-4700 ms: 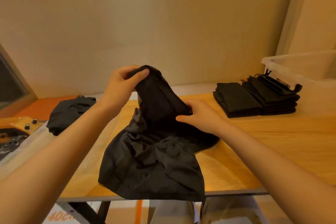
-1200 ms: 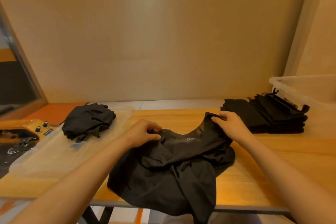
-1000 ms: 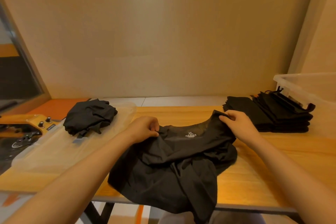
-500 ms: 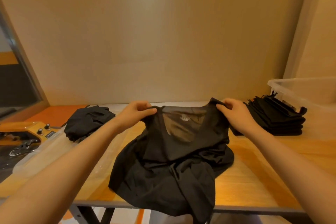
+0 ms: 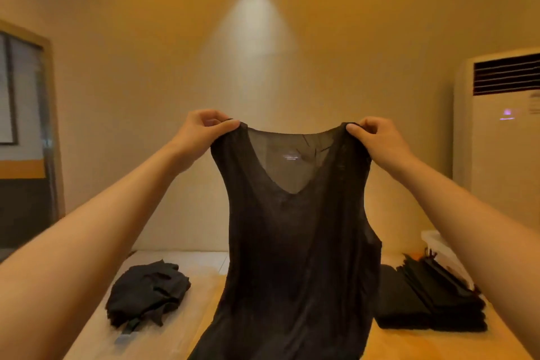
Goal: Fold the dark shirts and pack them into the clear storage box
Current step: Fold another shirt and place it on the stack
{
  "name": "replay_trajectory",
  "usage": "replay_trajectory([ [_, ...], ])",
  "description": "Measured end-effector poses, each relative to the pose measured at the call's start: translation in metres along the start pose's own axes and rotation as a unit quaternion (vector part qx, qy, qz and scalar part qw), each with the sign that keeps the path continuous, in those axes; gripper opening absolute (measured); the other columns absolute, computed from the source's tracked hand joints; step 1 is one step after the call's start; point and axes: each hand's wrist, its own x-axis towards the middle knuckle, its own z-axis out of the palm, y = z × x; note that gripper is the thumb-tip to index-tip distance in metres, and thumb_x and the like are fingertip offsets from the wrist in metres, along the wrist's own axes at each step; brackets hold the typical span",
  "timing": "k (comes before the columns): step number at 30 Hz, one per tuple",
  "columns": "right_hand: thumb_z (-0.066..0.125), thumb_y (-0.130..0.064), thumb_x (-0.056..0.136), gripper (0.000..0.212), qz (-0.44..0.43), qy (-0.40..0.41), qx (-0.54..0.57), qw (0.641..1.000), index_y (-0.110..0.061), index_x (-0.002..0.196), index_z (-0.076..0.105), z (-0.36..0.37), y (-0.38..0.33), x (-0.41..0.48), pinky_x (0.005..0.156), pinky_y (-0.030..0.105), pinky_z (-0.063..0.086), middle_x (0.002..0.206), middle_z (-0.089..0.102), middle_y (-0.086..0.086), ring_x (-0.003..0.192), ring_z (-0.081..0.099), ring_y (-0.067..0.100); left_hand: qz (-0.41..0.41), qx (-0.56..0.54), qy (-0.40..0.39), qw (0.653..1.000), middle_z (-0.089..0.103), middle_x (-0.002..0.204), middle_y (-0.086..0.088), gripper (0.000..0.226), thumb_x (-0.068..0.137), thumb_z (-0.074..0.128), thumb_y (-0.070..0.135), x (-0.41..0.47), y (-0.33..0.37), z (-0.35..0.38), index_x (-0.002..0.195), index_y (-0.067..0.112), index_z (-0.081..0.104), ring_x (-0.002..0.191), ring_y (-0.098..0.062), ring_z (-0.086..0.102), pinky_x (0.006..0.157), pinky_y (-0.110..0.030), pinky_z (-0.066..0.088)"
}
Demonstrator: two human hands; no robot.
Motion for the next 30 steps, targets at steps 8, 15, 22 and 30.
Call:
replay_trajectory([
  [8, 0.053, -0.029, 0.098, 0.027, -0.027, 0.028, 0.016, 0.999, -0.011, 0.081, 0.064, -0.053, -0.071, 0.032, 0.065, 0.034, 0.042, 0.082, 0.062, 0.011, 0.075, 0.056, 0.023, 0.056, -0.015, 0.07, 0.996, 0.069, 0.094, -0.01, 0.013, 0.094, 0.062, 0.028, 0.02, 0.072, -0.034, 0.092, 0.016, 0.068, 0.081, -0.018, 0.065, 0.061, -0.024, 0.052],
  [15, 0.056, -0.026, 0.097, 0.022, -0.043, 0.025, 0.016, 0.999, -0.007, 0.09, 0.066, -0.099, -0.118, 0.036, 0.064, 0.031, 0.039, 0.086, 0.062, 0.008, 0.077, 0.054, 0.018, 0.107, 0.013, 0.057, 0.993, 0.069, 0.095, -0.01, 0.022, 0.095, 0.057, 0.033, 0.024, 0.125, -0.06, 0.096, 0.013, 0.067, 0.084, -0.021, 0.065, 0.066, -0.027, 0.052],
  [22, 0.056, -0.024, 0.097, 0.017, -0.086, 0.048, 0.038, 0.994, -0.015, 0.084, 0.062, -0.116, -0.135, 0.036, 0.057, 0.023, 0.037, 0.078, 0.058, -0.002, 0.07, 0.051, 0.009, 0.129, 0.04, 0.06, 0.989, 0.068, 0.099, -0.012, 0.032, 0.094, 0.058, 0.035, 0.033, 0.147, -0.062, 0.106, 0.007, 0.067, 0.088, -0.021, 0.065, 0.068, -0.027, 0.052],
  [30, 0.058, -0.03, 0.095, 0.014, -0.074, 0.044, -0.072, 0.994, -0.017, 0.093, 0.063, -0.079, -0.075, 0.078, 0.073, 0.033, 0.046, 0.097, 0.062, 0.005, 0.09, 0.058, 0.022, 0.11, 0.098, 0.042, 0.988, 0.066, 0.084, -0.009, 0.03, 0.096, 0.054, 0.032, 0.071, 0.092, -0.03, 0.089, 0.006, 0.067, 0.074, -0.017, 0.06, 0.057, -0.018, 0.045],
])
